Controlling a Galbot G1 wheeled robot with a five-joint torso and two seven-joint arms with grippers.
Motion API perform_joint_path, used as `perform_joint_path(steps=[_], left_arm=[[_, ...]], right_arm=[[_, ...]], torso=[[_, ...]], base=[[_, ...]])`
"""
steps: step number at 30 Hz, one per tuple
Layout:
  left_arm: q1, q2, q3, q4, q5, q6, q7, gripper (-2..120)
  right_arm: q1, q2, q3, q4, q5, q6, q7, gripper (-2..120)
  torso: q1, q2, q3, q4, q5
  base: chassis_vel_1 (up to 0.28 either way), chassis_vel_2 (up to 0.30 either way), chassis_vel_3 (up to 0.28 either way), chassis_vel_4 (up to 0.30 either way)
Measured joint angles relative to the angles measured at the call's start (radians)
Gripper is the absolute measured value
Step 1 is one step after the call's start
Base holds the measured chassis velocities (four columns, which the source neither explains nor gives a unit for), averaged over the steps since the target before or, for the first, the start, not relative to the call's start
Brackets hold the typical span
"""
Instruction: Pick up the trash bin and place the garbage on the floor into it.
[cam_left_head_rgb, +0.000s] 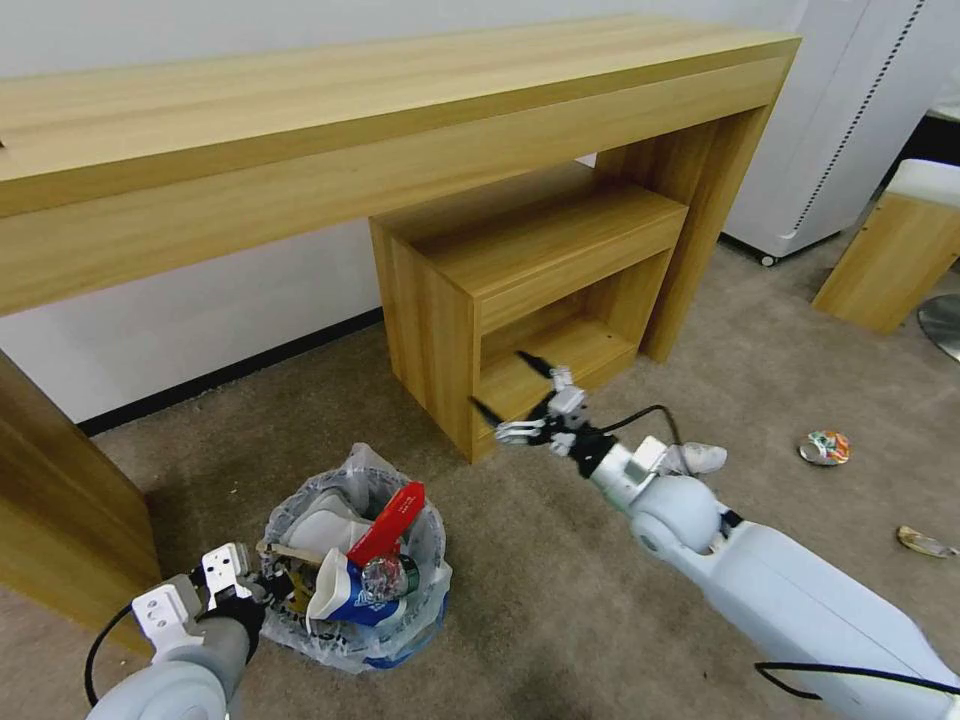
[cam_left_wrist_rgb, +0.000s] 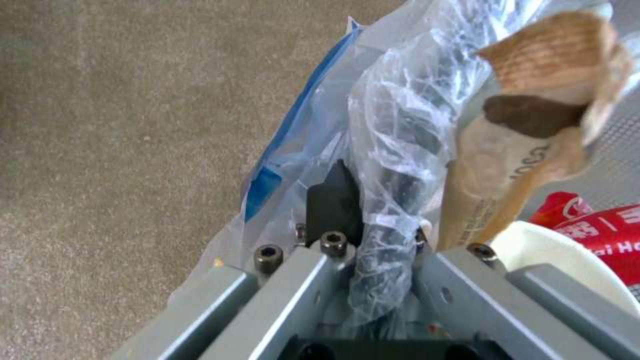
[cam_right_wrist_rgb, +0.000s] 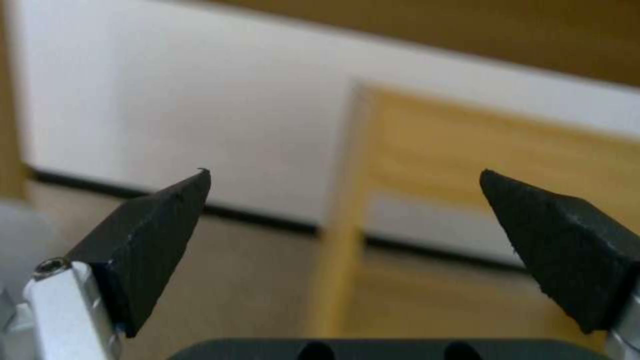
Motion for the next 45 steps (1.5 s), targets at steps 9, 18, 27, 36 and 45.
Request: perform_joint_path(steps=[9,18,27,36,45], left_arm=[[-0.027,0.014,0.002,0.052,-0.004,0.0,0.003,0],[-0.044,0.025,0.007,0.095,-0.002,0.0,0.009,0],[-0.057,0.03,0.012,0.119,-0.001,-0.002,0.016,0],[-0.064,0.036,0.018,0.132,-0.001,-0.01,0.023,0],[-0.055,0.039,0.014,0.129,0.0,-0.016,0.027,0]], right_arm=[[-0.366,-0.173,0.29,0.083,-0.063,-0.116,0.196,100],[-0.621,-0.249,0.478,0.09,-0.091,-0.181,0.267,100],[-0.736,-0.244,0.455,0.019,-0.149,-0.27,0.362,100],[-0.731,-0.219,0.387,-0.118,-0.301,-0.331,0.39,100],[-0.619,-0.146,0.312,-0.313,-0.356,-0.306,0.371,100]], torso=[[0.0,0.0,0.0,0.0,-0.0003],[0.0,0.0,0.0,0.0,-0.0004],[0.0,0.0,0.0,0.0,-0.0001],[0.0,0.0,0.0,0.0001,-0.0005],[0.0,0.0,0.0,0.0,-0.0004]], base=[[0.0,0.0,0.0,0.0],[0.0,0.0,0.0,0.0],[0.0,0.0,0.0,0.0],[0.0,0.0,0.0,0.0],[0.0,0.0,0.0,0.0]])
